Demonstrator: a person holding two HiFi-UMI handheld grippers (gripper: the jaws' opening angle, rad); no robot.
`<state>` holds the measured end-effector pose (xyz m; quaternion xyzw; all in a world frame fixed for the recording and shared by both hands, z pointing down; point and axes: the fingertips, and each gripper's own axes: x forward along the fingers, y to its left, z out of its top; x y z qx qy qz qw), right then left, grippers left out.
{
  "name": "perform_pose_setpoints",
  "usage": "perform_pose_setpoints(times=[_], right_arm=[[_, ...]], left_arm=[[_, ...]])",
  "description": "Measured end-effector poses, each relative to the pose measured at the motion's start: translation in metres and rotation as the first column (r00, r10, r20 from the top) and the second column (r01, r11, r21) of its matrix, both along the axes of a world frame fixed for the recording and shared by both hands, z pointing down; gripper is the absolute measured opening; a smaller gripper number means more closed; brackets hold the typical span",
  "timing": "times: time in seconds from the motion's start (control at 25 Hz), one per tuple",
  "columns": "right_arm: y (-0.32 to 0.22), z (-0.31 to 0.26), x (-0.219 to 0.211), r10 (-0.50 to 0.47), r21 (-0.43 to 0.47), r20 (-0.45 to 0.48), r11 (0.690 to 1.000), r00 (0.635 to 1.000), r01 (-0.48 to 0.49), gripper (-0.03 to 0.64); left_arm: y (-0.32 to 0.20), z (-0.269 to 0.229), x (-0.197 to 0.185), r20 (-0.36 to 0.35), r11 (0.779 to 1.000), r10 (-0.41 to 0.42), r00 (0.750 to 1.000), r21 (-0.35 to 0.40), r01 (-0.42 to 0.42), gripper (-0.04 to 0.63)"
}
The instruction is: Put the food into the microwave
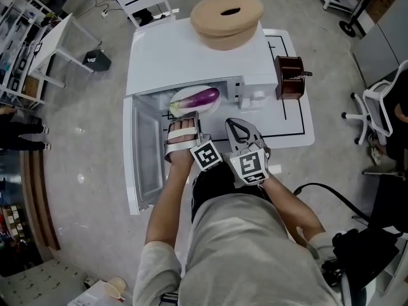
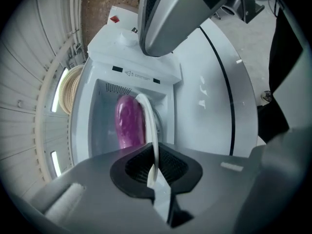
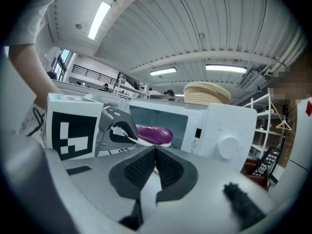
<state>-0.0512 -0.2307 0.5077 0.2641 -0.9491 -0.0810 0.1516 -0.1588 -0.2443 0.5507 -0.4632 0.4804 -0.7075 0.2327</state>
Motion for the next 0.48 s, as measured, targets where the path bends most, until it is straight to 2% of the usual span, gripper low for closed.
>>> perform_pose_setpoints(times=[0.08,0.16,0.24,0.28,0.48], right_arm=[[-0.005,0.002,-0.006,-0.001,0.000,0.002,1.000,1.000,0.001,0.011],[-0.011,0.003,-0.010,0.002,-0.002,0.004,1.000,1.000,-0.002,0.011],[-0.016,0.003,-0.013,0.005,-0.004,0.003,1.000,1.000,-0.005,0.011],[-0.018,0.002,-0.014,0.008,-0.006,0.004,1.000,1.000,-0.008,0.011],[-0.032,-0.002,-0.017,0.025,-0.015,0.012,1.000,1.000,-0.025,0.011]], left_arm=[[-0.009,0.007,-0.002,-0.034,1.000,0.005,0.999,0.005,-0.005,0.028],[-0.012,0.013,-0.006,-0.058,0.999,-0.008,0.998,-0.032,0.006,0.028],[-0.014,0.026,-0.006,-0.141,0.997,-0.027,0.990,-0.075,0.016,0.029],[-0.018,0.029,-0.008,-0.157,0.997,-0.029,0.987,-0.079,0.017,0.029],[-0.040,0.028,-0.023,-0.126,0.998,-0.018,0.992,-0.065,0.010,0.029]])
